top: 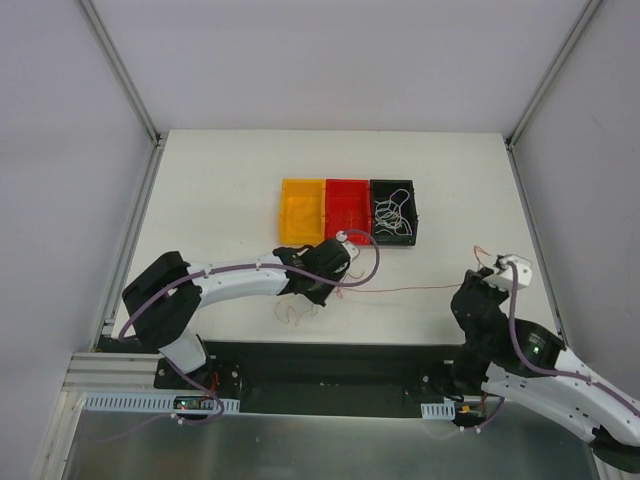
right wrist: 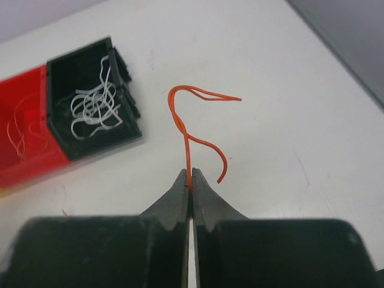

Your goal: Untangle the cables

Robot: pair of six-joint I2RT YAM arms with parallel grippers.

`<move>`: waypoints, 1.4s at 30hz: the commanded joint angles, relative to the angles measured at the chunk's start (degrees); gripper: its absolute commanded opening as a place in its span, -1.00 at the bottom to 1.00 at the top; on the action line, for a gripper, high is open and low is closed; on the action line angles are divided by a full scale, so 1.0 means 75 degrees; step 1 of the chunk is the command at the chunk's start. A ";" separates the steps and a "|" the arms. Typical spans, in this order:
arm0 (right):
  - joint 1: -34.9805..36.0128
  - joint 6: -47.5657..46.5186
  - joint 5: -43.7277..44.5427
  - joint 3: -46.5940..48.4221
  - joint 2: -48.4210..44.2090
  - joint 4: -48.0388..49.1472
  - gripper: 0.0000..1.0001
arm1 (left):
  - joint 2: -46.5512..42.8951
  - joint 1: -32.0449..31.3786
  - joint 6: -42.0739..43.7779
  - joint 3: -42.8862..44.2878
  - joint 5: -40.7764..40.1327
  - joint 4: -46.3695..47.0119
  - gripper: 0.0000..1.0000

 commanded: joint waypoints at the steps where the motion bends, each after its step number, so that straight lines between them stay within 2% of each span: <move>1: -0.0030 0.0477 0.1708 0.0711 -0.0628 -0.1054 -0.99 | -0.0410 0.0154 -0.0205 -0.0368 -0.0537 -0.0030 -1.00; 5: -0.0042 0.0090 0.1768 0.0747 -0.1191 -0.0926 -0.99 | -0.0328 0.0283 -0.0217 -0.0321 -0.0432 -0.0030 -1.00; 8: -0.0018 -0.0576 0.1207 0.0362 -0.1391 -0.0108 -0.99 | -0.0293 0.0294 -0.0205 -0.0286 -0.0385 -0.0030 -1.00; 11: -0.0042 -0.0429 0.1298 0.0254 -0.1321 -0.0150 -0.99 | -0.0305 0.0353 -0.0182 -0.0274 -0.0385 -0.0030 -1.00; 14: -0.0030 0.0358 0.1824 0.0640 -0.1438 -0.1076 -0.99 | -0.0340 0.0412 -0.0228 -0.0344 -0.0361 -0.0030 -1.00; 21: -0.0018 -0.0764 0.2119 0.2245 -0.1824 -0.0797 -0.99 | -0.0024 0.0529 -0.0264 -0.0216 -0.0338 -0.0030 -1.00; 23: -0.0007 -0.1593 0.2014 0.2399 -0.1872 -0.0027 -0.99 | -0.0024 0.0552 -0.0275 -0.0239 -0.0280 -0.0041 -1.00; 26: 0.0005 -0.2944 0.1558 0.2177 -0.1709 0.1615 -0.99 | 0.0047 0.0622 -0.0310 -0.0216 -0.0186 -0.0053 -1.00; 31: 0.0005 -0.2455 0.0410 0.1861 -0.0831 0.1922 -0.99 | 0.0059 0.0623 -0.0322 -0.0239 -0.0256 -0.0041 -1.00; 37: -0.0041 -0.1740 -0.0691 0.1310 0.0832 0.2227 -0.99 | 0.0082 0.0623 -0.0428 -0.0286 -0.0361 -0.0041 -1.00; 42: -0.0264 -0.1306 -0.2599 0.1040 0.1689 0.2426 -0.99 | -0.0070 0.0623 -0.0509 -0.0403 -0.0513 0.0005 -1.00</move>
